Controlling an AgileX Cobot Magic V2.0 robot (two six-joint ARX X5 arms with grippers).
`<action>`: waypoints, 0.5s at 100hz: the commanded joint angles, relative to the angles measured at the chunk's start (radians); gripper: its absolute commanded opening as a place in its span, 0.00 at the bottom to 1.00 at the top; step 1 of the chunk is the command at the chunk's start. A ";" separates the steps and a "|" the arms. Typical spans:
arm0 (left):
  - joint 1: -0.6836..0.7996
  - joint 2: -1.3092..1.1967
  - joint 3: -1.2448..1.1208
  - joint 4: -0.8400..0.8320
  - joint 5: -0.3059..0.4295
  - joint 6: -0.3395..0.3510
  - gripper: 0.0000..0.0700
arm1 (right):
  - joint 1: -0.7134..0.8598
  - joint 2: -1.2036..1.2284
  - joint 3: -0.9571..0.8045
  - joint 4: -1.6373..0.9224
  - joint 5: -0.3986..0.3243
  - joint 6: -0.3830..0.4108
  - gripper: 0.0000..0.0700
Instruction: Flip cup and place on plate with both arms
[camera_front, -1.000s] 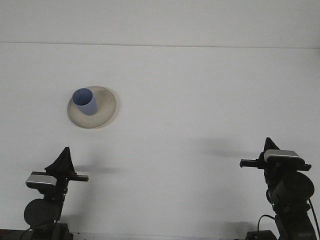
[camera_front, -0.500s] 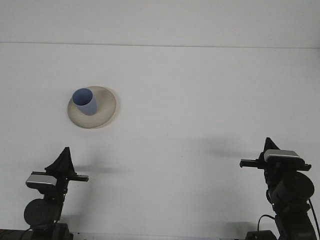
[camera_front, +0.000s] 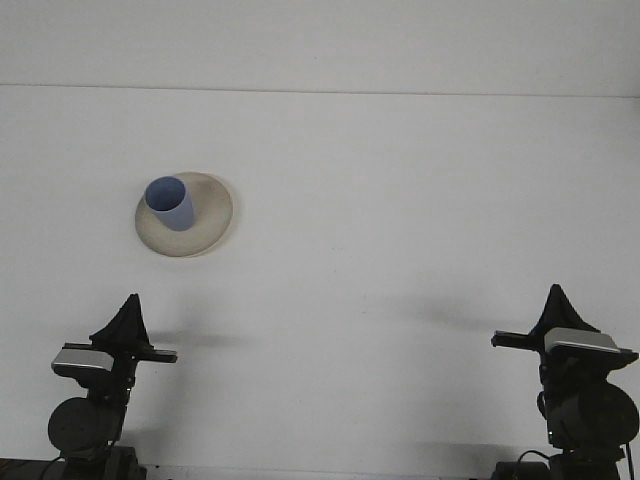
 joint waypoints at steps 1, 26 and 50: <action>0.002 -0.001 -0.019 0.011 0.002 0.000 0.02 | -0.010 -0.042 -0.047 0.043 -0.008 0.013 0.00; 0.002 -0.001 -0.019 0.011 0.002 0.000 0.02 | -0.024 -0.264 -0.249 0.101 -0.013 0.020 0.00; 0.002 0.000 -0.019 0.012 0.002 0.000 0.02 | -0.024 -0.305 -0.361 0.163 -0.063 0.025 0.00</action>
